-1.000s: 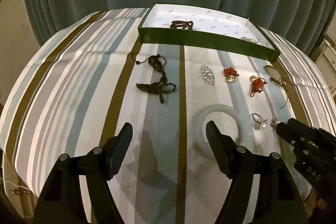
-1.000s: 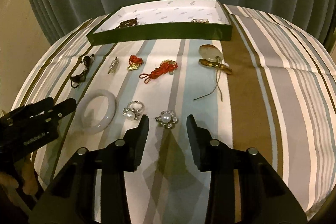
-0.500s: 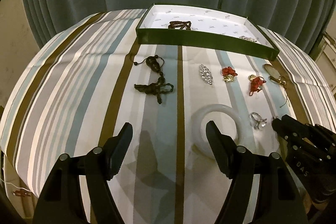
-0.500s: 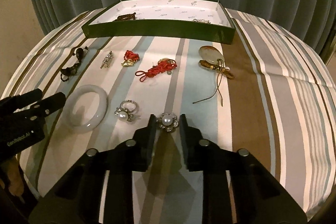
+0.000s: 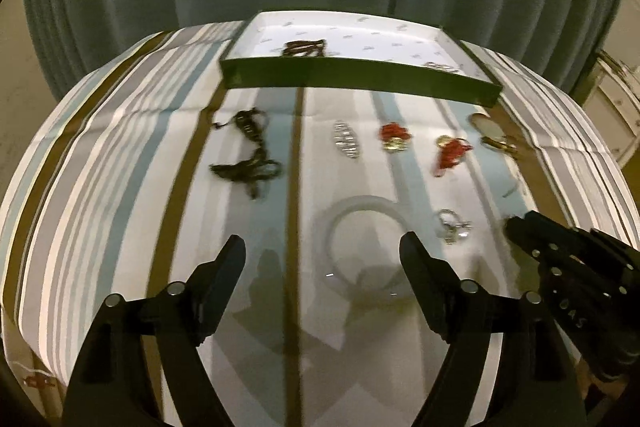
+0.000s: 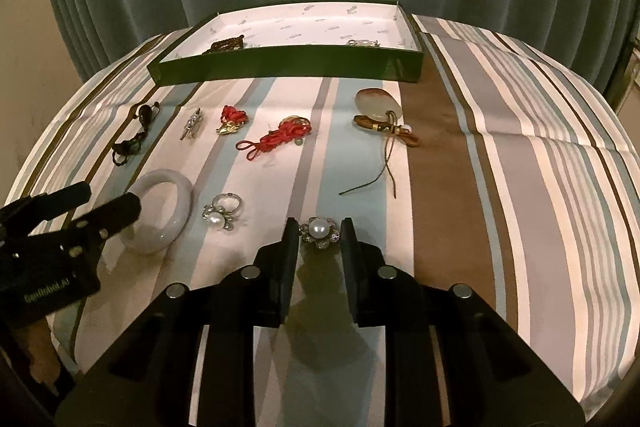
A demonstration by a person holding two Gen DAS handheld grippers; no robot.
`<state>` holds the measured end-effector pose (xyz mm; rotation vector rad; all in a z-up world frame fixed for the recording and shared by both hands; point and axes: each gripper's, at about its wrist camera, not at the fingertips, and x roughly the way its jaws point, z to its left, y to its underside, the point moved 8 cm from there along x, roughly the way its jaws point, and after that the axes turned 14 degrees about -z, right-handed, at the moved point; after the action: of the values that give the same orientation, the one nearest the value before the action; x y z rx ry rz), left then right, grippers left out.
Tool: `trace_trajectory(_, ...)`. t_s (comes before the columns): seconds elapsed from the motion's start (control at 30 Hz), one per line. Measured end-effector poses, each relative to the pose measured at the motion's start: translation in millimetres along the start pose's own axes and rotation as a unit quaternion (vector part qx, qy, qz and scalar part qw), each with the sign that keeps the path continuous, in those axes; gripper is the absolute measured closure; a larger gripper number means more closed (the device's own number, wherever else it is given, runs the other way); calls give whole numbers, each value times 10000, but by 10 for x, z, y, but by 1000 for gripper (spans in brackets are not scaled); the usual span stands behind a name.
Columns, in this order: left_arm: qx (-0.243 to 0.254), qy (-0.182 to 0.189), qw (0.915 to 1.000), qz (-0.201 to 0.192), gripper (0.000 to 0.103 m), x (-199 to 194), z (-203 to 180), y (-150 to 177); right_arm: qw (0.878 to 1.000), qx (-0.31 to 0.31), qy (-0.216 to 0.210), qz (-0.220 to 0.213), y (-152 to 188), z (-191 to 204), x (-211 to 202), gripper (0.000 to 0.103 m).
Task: Organize jewelry
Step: 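Grasp the white jade bangle with the left tool while the right tool grasps the pearl ring, then lower the bangle into the box with the left tool while the right tool releases the ring there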
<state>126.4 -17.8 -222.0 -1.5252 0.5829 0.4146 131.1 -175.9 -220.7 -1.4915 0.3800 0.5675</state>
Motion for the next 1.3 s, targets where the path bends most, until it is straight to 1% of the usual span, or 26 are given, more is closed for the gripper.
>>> trace_trajectory(0.13,86,87,9999,0,21,37,-129,-6,9999,109,-30,7,14,-41,-3,82)
trace_trajectory(0.33,280,17,9995,159,21,183,-198,68,9997,243,-62,-7,21,-94,-12,82)
trace_trajectory(0.43,332,18,9994,128,21,213,-218,72,9996,280,-90,-13,23,-105,-14,82)
trace_trajectory(0.53,399,-4,9990,195,21,267,-225,105,9995,305,-120,3,36,-100,-10,82)
trace_trajectory(0.77,457,59,9989,69,20,264,-220,115,9994,329,-128,22,44,-99,-2,82)
trace_trajectory(0.83,488,106,9988,18,25,250,-238,116,9994,326,-121,21,46,-94,2,82)
trace_trajectory(0.87,541,151,9984,-16,33,237,-261,113,9994,324,-120,20,48,-93,6,82)
trace_trajectory(0.93,585,144,9982,-39,33,231,-269,115,9994,327,-121,22,52,-94,5,82)
trace_trajectory(1.2,493,181,9986,-37,33,194,-238,117,9994,333,-130,19,56,-89,3,82)
trace_trajectory(1.3,435,191,9988,-137,33,129,-224,48,9993,344,-143,-6,43,-71,-7,82)
